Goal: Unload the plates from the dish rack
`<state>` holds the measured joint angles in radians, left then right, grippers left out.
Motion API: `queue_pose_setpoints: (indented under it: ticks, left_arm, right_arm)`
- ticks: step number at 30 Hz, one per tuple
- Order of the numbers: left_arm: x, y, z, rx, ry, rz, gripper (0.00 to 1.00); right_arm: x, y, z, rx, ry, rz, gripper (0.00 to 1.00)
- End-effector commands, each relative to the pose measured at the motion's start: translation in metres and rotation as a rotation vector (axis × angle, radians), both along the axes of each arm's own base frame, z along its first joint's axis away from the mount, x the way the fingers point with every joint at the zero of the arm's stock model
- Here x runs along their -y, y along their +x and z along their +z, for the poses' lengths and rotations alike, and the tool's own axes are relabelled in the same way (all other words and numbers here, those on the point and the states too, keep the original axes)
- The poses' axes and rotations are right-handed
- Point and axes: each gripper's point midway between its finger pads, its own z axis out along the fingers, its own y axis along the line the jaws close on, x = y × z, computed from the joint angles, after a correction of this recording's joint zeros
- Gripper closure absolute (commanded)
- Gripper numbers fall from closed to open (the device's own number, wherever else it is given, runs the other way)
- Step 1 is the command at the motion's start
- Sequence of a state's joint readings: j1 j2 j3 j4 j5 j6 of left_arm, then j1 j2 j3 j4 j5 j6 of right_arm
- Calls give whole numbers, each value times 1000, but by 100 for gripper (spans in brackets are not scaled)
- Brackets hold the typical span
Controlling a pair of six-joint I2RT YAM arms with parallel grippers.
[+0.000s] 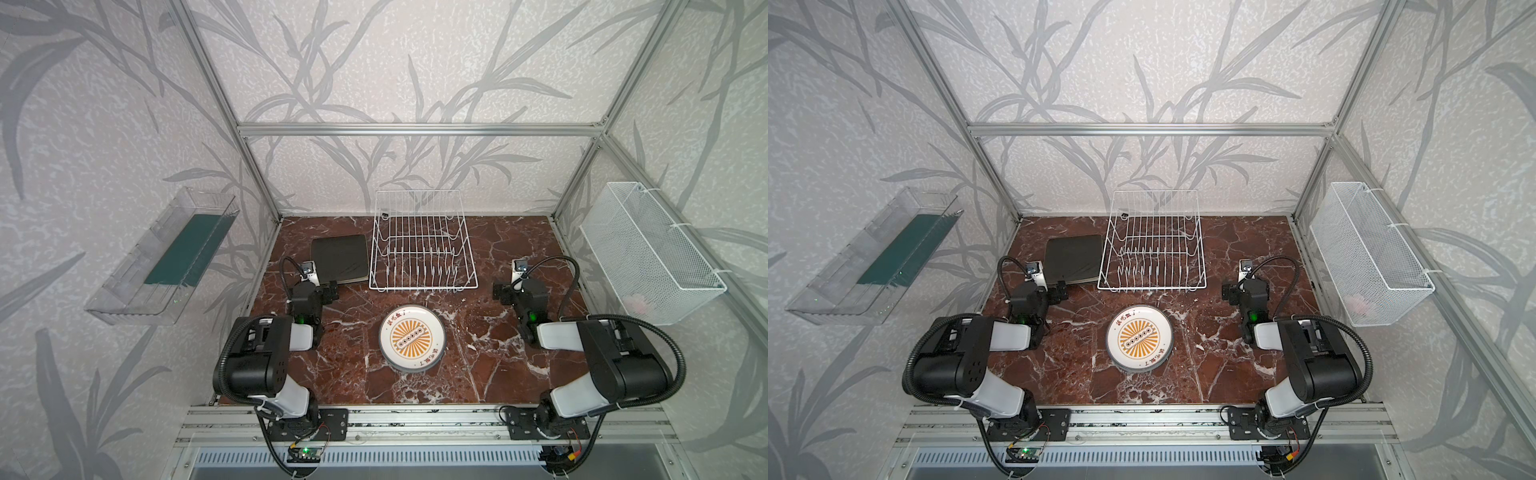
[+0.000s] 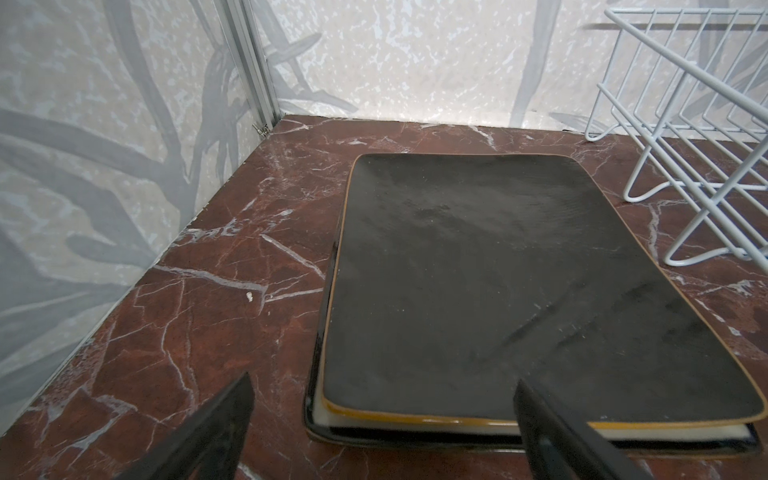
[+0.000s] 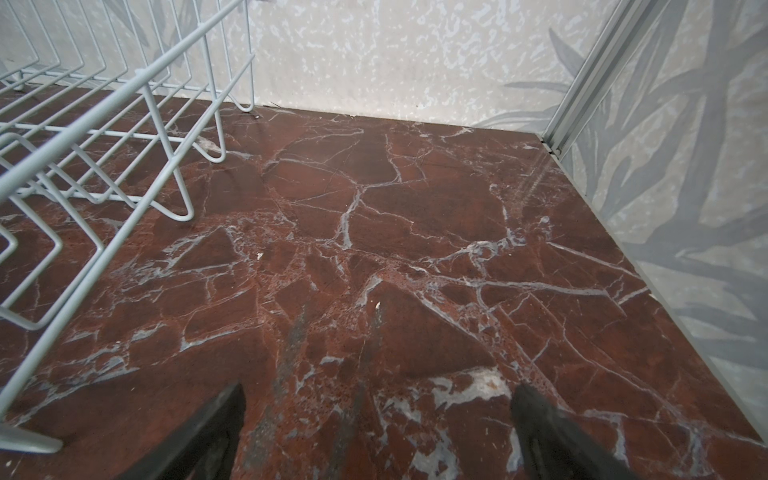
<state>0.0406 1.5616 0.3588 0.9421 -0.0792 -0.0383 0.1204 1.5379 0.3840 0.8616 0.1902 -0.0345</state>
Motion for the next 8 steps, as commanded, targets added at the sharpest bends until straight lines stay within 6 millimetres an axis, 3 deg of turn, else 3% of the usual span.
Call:
queue_pose_setpoints:
  ticks: [1, 8]
  left_arm:
    - [-1, 6, 5, 10, -13, 0, 1]
    - [0, 5, 5, 21, -7, -5, 1]
  right_arm:
    - [3, 2, 4, 19, 1, -17, 1]
    - [3, 2, 4, 18, 1, -18, 1]
